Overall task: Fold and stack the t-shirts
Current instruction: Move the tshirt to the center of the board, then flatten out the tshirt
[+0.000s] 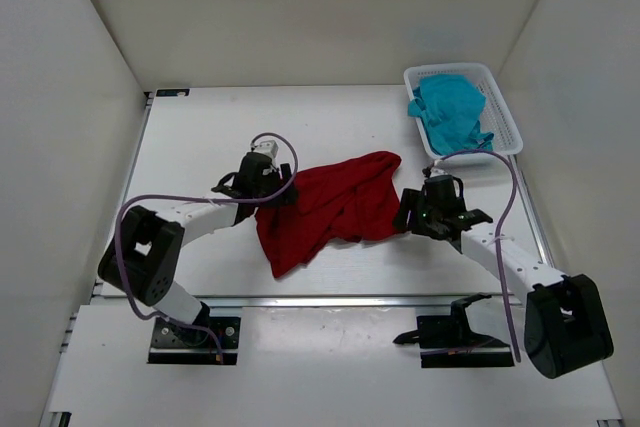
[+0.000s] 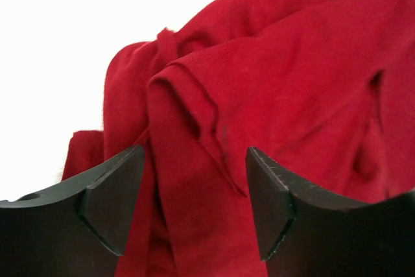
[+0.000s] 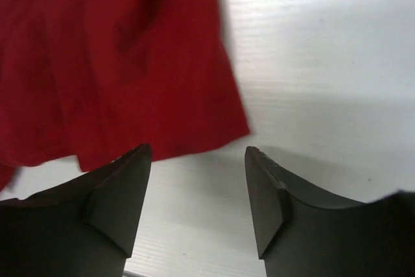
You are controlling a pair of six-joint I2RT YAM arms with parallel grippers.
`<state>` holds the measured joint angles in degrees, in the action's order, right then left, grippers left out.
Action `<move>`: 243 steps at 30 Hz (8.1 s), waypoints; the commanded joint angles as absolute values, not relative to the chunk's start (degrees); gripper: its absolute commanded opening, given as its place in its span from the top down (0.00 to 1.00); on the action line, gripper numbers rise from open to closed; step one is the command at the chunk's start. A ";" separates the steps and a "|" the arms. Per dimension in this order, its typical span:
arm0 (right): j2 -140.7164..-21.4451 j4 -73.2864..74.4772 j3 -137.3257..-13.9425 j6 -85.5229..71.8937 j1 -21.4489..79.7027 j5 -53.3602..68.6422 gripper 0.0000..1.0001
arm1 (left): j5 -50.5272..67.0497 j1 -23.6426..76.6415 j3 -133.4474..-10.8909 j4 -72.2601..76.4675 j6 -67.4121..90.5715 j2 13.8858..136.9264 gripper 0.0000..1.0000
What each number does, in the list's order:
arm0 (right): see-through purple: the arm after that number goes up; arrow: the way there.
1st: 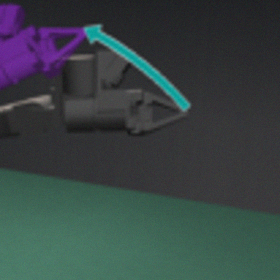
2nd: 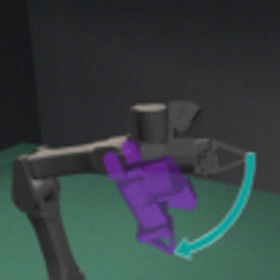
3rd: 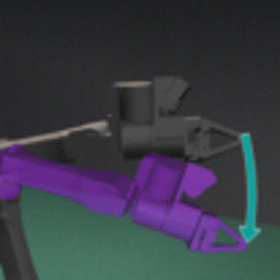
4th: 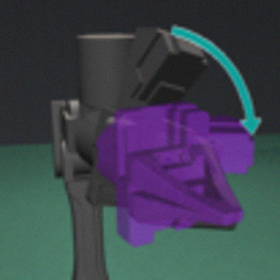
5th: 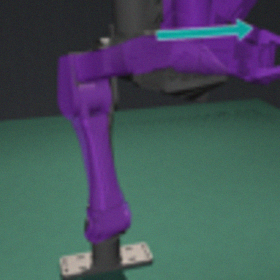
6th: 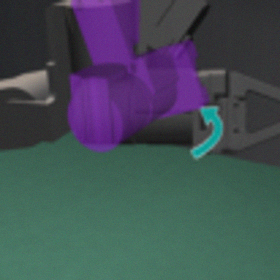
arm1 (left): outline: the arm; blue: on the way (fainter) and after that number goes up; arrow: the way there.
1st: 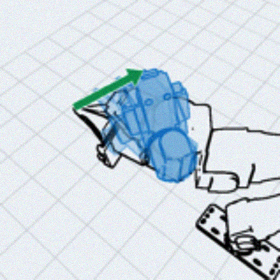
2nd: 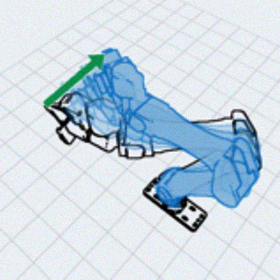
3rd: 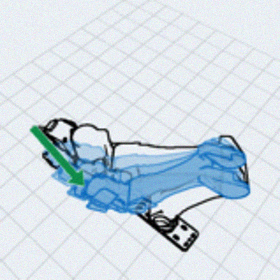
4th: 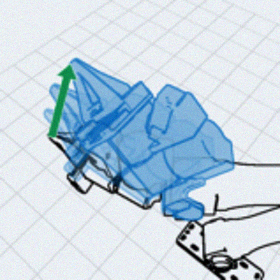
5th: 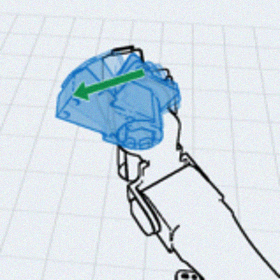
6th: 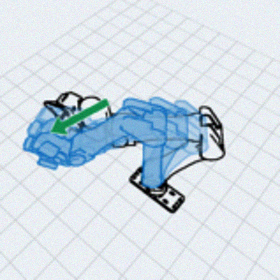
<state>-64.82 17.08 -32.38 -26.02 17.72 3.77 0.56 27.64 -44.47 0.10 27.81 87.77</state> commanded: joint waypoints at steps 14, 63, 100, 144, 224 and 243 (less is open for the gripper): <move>-72.94 0.44 -32.76 -29.45 16.88 7.38 1.00 | 2.37 27.95 -51.85 4.31 27.69 95.19 1.00; -126.64 49.54 -151.38 -11.77 14.95 13.71 0.69 | 29.68 -3.07 -59.46 -3.95 36.03 90.95 0.13; -97.81 -8.17 -46.84 -29.44 27.07 16.70 0.67 | -2.37 15.12 -37.53 -7.48 25.58 79.11 0.83; -101.96 6.24 -57.58 -24.52 22.24 5.55 0.50 | 14.51 -18.28 -65.48 -17.67 22.06 101.68 1.00; -73.30 5.80 -36.74 -23.99 37.88 12.04 0.69 | 4.39 -16.35 -18.10 15.46 67.94 70.48 0.73; -79.09 19.86 -39.02 -27.15 52.81 0.09 0.45 | 3.96 -10.99 -26.37 9.58 49.49 62.15 1.00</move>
